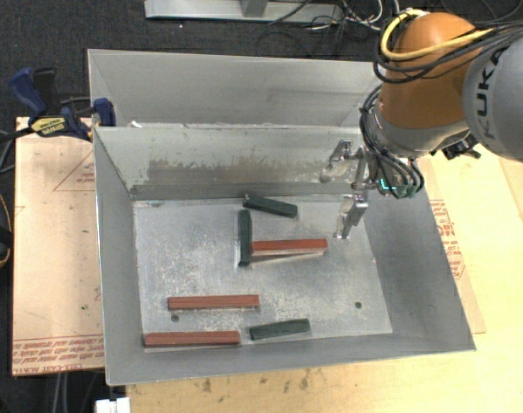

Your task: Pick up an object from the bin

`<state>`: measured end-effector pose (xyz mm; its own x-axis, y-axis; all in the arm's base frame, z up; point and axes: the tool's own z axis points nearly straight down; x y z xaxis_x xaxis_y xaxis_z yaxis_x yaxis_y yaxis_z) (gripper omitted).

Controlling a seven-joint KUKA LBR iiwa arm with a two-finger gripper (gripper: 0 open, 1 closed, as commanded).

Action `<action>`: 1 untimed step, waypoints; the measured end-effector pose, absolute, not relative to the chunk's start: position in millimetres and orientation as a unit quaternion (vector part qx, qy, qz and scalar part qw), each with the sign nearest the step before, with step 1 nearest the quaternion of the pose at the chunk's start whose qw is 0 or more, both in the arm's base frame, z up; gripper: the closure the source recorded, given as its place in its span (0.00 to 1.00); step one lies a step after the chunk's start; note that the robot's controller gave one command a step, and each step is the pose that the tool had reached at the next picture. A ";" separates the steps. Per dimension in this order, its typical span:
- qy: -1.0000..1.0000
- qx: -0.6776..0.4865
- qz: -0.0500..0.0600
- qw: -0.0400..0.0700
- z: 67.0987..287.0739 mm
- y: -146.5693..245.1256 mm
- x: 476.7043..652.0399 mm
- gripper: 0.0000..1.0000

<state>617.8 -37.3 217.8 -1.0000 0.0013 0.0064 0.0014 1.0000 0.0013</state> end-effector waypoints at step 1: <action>-1.000 0.000 0.000 -0.001 222.9 -37.2 619.1 0.00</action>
Offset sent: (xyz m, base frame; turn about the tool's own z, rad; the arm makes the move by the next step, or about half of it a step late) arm -0.0030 0.0054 -0.1199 -0.0615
